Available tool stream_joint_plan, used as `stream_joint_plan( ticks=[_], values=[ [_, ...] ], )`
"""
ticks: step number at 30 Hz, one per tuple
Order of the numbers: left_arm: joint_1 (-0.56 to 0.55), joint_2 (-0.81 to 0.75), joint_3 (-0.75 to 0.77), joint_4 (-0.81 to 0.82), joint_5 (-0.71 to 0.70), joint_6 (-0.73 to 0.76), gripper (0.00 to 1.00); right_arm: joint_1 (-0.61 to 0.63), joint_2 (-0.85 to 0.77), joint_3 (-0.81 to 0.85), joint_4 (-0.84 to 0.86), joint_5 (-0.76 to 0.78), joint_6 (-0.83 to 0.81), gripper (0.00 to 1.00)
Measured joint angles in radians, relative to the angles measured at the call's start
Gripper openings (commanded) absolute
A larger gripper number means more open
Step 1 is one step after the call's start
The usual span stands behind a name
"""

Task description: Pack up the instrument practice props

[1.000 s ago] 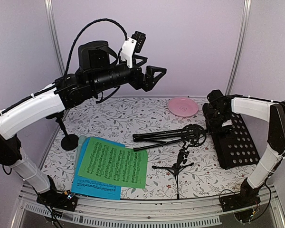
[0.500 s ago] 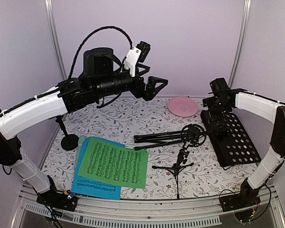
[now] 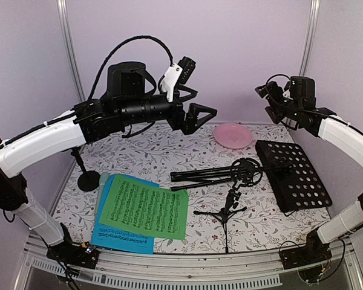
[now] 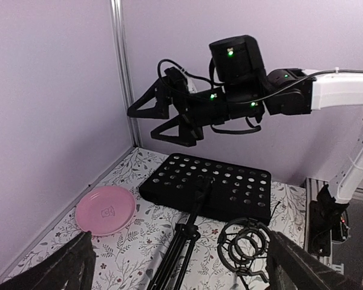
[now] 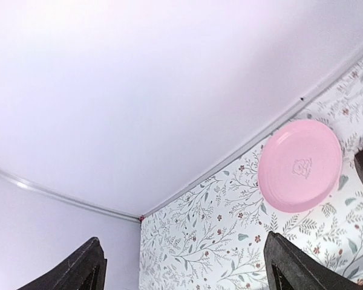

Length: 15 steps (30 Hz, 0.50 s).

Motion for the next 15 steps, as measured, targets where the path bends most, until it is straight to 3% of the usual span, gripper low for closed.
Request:
stream_joint_plan(
  ticks=[5,8,15],
  values=[
    [0.002,0.000,0.000,-0.012,-0.100,0.004,0.99,0.003,-0.089,-0.055,0.069,-0.071,-0.311,0.94],
    [0.002,0.000,-0.005,-0.011,-0.162,0.003,0.99,0.006,-0.203,-0.176,0.088,-0.080,-0.474,0.99],
    [0.002,-0.001,-0.076,-0.006,-0.240,-0.004,0.99,0.007,-0.465,-0.413,0.092,-0.095,-0.667,0.99]
  ],
)
